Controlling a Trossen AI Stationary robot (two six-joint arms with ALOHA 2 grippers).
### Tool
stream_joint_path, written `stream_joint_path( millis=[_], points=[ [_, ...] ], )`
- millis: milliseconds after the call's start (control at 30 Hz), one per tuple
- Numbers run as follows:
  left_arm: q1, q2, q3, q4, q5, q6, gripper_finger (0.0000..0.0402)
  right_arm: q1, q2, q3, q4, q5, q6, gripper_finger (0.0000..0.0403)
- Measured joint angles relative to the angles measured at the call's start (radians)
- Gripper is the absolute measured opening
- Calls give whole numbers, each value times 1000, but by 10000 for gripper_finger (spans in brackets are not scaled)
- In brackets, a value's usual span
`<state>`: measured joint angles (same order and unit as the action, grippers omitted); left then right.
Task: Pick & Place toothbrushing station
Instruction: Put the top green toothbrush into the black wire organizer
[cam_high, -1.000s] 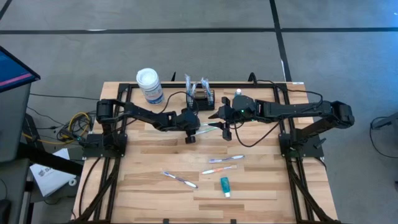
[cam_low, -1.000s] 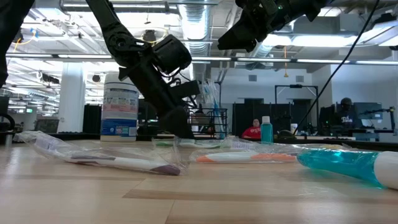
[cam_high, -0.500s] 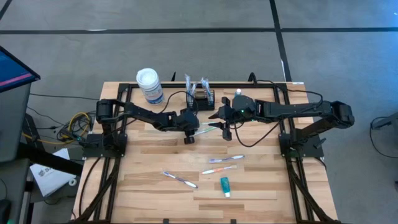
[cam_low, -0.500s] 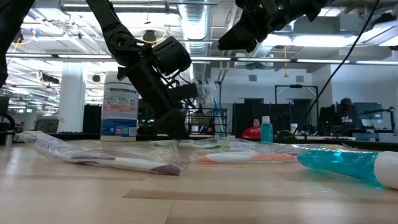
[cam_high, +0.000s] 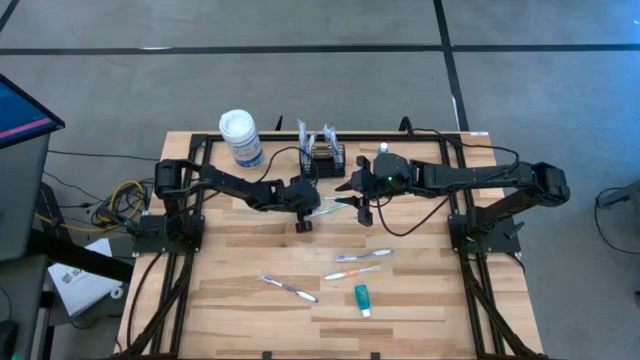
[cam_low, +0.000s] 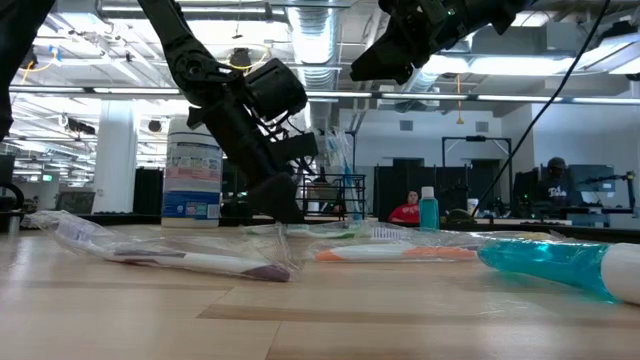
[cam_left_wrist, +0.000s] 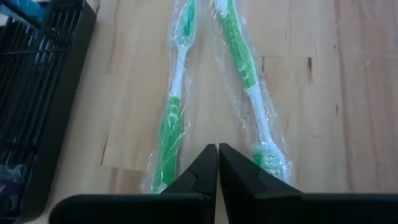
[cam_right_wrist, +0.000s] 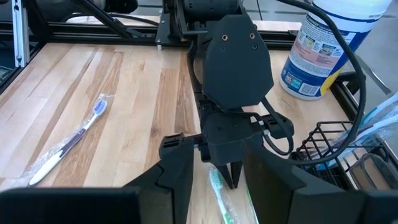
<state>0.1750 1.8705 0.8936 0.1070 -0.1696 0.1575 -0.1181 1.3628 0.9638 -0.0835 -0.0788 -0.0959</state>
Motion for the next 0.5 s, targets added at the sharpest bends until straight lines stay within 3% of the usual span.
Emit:
stream_joint_path(
  millis=[500],
  points=[
    [0,2,0,137,-85,32,114,0,0,0,-20,0,0,127]
  ],
)
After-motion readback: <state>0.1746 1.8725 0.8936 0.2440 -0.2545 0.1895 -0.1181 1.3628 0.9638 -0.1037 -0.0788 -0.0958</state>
